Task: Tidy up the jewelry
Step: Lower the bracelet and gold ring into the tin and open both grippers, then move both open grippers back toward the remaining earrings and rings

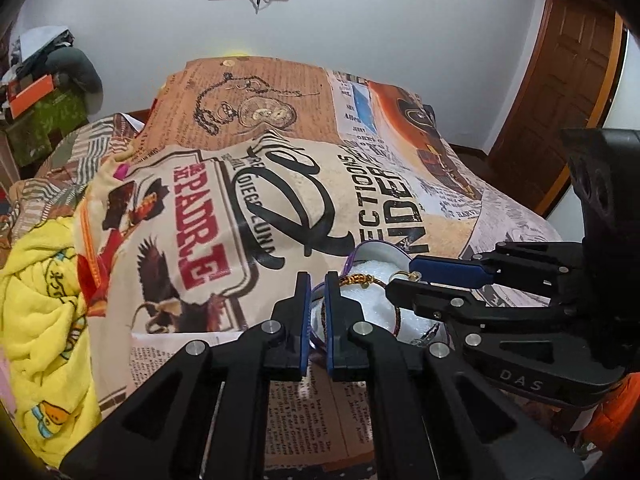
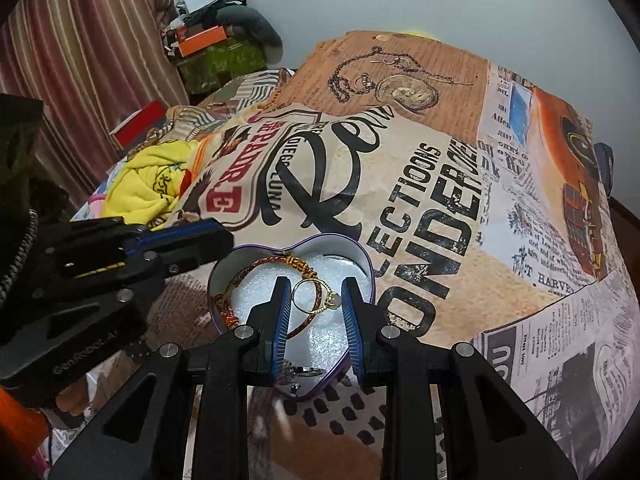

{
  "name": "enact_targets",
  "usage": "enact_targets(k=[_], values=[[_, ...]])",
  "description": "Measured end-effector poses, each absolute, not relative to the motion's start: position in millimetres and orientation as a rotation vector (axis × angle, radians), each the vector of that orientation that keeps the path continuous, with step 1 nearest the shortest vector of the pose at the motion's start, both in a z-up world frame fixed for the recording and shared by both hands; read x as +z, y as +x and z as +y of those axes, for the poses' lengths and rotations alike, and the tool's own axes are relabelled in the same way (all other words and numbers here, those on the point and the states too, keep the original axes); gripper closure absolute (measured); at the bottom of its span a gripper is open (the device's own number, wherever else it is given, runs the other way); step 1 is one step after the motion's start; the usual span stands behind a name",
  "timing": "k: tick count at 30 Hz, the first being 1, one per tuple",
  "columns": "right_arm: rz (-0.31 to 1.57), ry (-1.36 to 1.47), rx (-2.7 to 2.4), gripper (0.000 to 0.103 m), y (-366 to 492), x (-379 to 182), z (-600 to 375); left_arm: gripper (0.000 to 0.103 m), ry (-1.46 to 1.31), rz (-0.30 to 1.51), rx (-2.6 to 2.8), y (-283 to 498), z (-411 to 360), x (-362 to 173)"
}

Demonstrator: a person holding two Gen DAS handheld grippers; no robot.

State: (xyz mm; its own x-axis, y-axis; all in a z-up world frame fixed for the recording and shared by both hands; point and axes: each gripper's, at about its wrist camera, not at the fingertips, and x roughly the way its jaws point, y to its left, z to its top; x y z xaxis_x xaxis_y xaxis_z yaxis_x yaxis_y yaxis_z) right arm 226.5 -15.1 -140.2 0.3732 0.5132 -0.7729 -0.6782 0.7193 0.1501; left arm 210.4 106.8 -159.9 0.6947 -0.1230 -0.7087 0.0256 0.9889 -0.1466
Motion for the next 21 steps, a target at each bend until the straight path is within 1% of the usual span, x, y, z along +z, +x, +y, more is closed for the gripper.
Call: enact_targets(k=[5, 9, 12, 16, 21], values=[[0.909, -0.235, 0.762, 0.079, 224, -137, -13, 0.089, -0.139, 0.791, -0.054, 205, 113, -154], [0.897, -0.253, 0.739, 0.067, 220, -131, -14, 0.073, -0.142, 0.78, -0.027, 197, 119, -148], [0.886, -0.246, 0.732, 0.065, 217, -126, -19, 0.071, -0.139, 0.773, -0.015, 191, 119, -142], [0.873, -0.237, 0.716, 0.064, 212, -117, -28, 0.065, -0.126, 0.766, -0.001, 182, 116, -133], [0.858, -0.222, 0.695, 0.064, 203, -106, -43, 0.063, -0.109, 0.754, -0.004, 170, 107, -121]])
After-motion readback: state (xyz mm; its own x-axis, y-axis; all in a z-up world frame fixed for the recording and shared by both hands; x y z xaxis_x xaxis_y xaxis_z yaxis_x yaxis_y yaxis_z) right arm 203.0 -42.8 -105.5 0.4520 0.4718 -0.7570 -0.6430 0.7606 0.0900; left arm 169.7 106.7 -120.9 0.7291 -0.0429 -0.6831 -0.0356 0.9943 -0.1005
